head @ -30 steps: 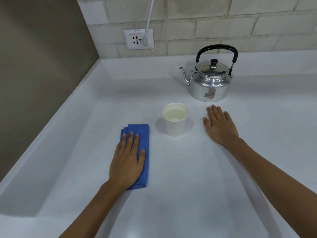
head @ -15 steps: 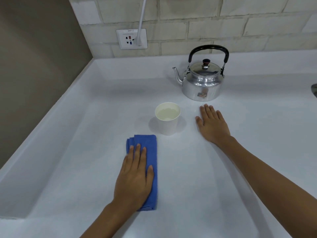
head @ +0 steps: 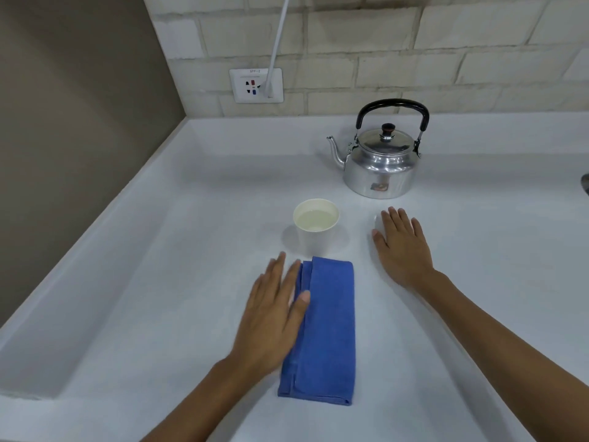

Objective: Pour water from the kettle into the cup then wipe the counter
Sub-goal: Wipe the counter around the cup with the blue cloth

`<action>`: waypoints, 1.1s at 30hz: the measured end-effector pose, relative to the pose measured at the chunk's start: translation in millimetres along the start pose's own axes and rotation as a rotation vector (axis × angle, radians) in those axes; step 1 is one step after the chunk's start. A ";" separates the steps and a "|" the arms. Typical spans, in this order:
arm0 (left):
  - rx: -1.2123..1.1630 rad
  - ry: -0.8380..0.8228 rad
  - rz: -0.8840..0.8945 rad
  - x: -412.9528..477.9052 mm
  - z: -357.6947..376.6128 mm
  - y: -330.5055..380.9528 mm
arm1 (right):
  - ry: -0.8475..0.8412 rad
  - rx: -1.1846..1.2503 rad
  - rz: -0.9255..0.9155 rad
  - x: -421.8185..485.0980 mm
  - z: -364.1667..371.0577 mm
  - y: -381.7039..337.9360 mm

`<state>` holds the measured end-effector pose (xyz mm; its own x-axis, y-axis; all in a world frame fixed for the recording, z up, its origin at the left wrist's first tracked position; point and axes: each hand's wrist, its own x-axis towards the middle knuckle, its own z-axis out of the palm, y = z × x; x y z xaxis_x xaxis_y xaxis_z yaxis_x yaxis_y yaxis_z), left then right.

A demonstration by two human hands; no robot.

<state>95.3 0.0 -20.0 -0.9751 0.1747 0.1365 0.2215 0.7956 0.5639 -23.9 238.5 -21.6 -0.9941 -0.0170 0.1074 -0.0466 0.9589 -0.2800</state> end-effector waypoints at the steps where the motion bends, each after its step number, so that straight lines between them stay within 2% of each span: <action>1: 0.012 0.049 -0.021 8.3 -7.9 -10.0 | 0.020 0.033 0.011 -9.2 -4.3 -6.9; 4: 0.146 0.096 -0.111 43.2 -20.9 -37.0 | 0.013 0.190 0.002 -48.9 -9.8 -41.3; 8: 0.260 0.000 -0.214 91.0 -13.2 -52.3 | -0.090 0.362 -0.120 -107.8 3.7 -102.4; 10: 0.302 -0.033 -0.205 110.8 -5.3 -52.5 | -0.141 0.349 -0.127 -119.2 13.7 -122.7; 13: 0.363 -0.058 -0.153 131.9 4.9 -49.5 | -0.169 0.152 -0.113 -121.4 20.0 -132.4; 16: 0.402 -0.070 -0.123 139.7 10.3 -51.2 | -0.085 -0.049 -0.121 -127.9 14.9 -128.1; 22: 0.482 -0.052 -0.082 137.5 12.3 -56.6 | -0.085 0.000 -0.208 -121.6 4.7 -56.7; 24: 0.489 -0.048 -0.078 138.0 13.1 -55.8 | -0.044 -0.044 -0.158 -98.1 -3.1 -15.8; 27: 0.510 -0.051 -0.082 138.1 15.1 -56.3 | -0.067 -0.096 -0.005 -51.3 -5.6 22.6; 30: 0.507 -0.052 -0.079 138.4 15.1 -55.9 | -0.059 -0.106 0.016 -14.4 3.6 5.1; 33: 0.491 -0.047 -0.073 138.4 14.3 -57.0 | -0.056 -0.089 -0.100 -10.6 13.0 -19.8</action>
<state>-52.5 -12.9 -44.9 -0.9898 0.1256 0.0677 0.1330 0.9840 0.1185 -13.7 216.0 -29.6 -0.9889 -0.1272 0.0768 -0.1395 0.9729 -0.1842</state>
